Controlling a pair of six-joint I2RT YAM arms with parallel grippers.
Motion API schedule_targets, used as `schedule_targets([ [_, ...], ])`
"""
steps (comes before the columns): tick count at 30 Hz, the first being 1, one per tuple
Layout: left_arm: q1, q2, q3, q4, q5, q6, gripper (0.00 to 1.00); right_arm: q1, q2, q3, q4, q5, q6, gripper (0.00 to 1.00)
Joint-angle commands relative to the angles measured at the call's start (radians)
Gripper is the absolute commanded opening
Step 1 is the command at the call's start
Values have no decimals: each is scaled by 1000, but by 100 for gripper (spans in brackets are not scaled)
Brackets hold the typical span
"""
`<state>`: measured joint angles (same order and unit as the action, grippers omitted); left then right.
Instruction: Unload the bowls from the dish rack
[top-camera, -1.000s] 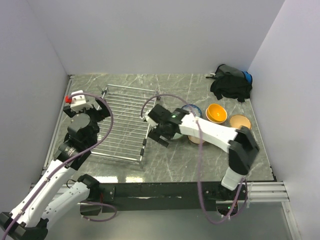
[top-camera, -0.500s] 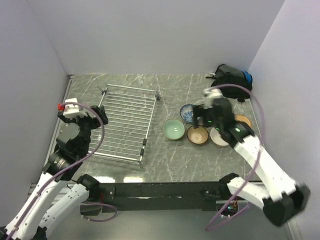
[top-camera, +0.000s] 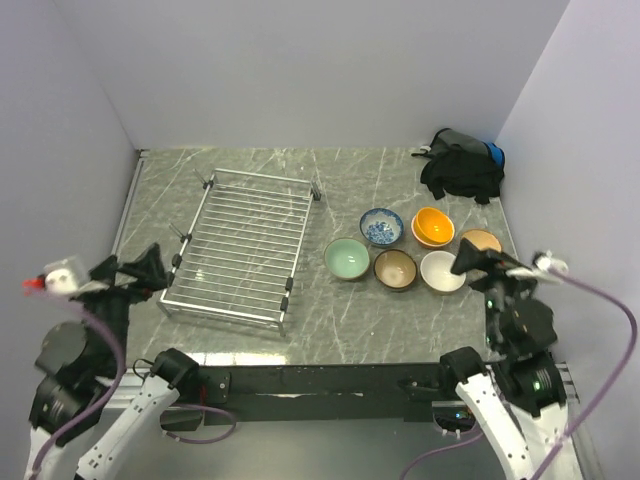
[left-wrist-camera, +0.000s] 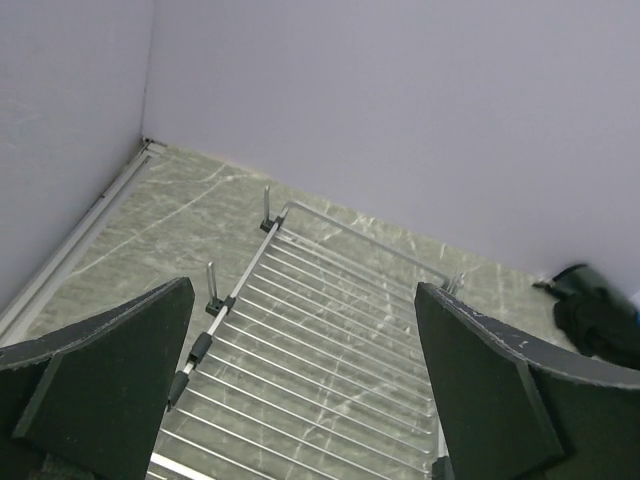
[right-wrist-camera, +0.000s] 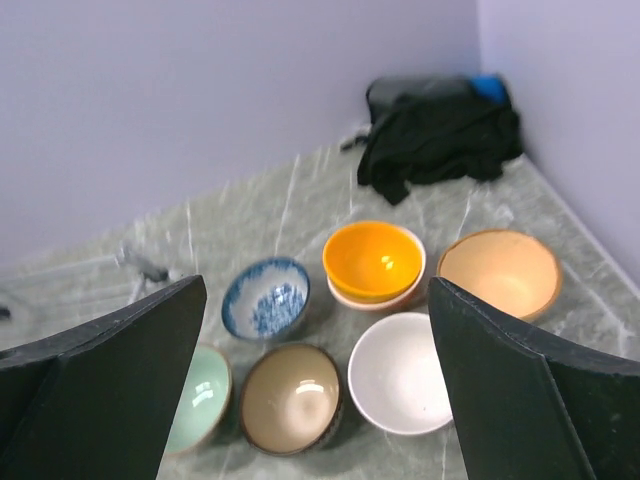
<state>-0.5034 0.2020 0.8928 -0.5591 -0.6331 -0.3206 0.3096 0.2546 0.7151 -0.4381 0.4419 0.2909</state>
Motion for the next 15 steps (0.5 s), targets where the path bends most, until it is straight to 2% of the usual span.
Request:
schedule_targets([
  [1,3,-117,-2,-32,-31,-26,99,-6,-176,-57,55,86,-36,100],
  [8,3,-239,-29,-18,-48,-29,99,-4,-444,-158,101,100,-116,100],
  [15,3,-263,-51,-7,-77,-41,99,-6,-546,-184,107,78,-176,100],
])
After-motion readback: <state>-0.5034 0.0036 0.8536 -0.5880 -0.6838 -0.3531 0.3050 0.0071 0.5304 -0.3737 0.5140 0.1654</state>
